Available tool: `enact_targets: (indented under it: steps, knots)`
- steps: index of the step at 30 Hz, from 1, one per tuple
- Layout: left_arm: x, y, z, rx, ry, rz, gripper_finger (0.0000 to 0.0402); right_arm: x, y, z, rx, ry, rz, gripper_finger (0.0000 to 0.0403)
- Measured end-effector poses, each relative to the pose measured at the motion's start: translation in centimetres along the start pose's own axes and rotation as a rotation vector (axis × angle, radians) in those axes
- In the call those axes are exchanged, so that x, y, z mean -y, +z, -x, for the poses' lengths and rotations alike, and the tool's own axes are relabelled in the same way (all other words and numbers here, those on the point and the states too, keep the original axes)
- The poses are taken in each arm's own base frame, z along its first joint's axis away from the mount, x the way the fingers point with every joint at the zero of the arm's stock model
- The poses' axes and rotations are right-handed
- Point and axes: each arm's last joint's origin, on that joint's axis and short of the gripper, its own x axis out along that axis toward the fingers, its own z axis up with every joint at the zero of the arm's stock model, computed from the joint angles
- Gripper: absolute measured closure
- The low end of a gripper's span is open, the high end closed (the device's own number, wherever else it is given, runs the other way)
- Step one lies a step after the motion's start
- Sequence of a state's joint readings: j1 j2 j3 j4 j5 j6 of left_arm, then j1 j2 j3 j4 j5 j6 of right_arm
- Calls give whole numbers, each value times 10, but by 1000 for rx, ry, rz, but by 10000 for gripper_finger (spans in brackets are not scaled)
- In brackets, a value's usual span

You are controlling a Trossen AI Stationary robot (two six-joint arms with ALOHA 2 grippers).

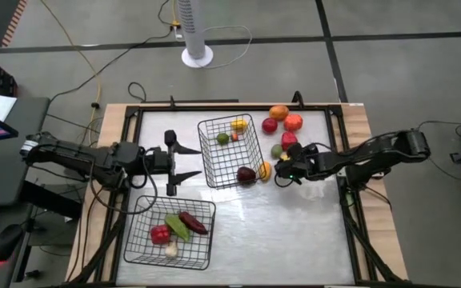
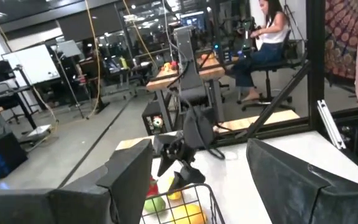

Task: Sort produce into baskets
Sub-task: Put the bottom right yellow lemon into the top black wire basket

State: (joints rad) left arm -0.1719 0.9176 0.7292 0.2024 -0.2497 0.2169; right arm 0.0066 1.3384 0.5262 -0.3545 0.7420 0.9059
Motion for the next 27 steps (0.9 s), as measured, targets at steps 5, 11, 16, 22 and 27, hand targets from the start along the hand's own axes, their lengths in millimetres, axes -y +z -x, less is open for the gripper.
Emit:
enact_targets:
  steps: [5,11,16,22,27]
  knots:
    - [-1,0,1,-15,43,-1,152,-4,-12,-19,-97,-43,13,19]
    - [-2,-3,1,-47,70,-8,152,-5,-17,-23,-149,-41,21,27]
    - [-2,-3,3,-50,70,-10,152,-1,-14,-16,-186,2,26,59]
    - [-7,1,13,-59,111,6,152,2,-15,-10,-234,16,44,91]
    - [-10,4,24,-56,118,42,152,0,-11,2,-242,67,57,81]
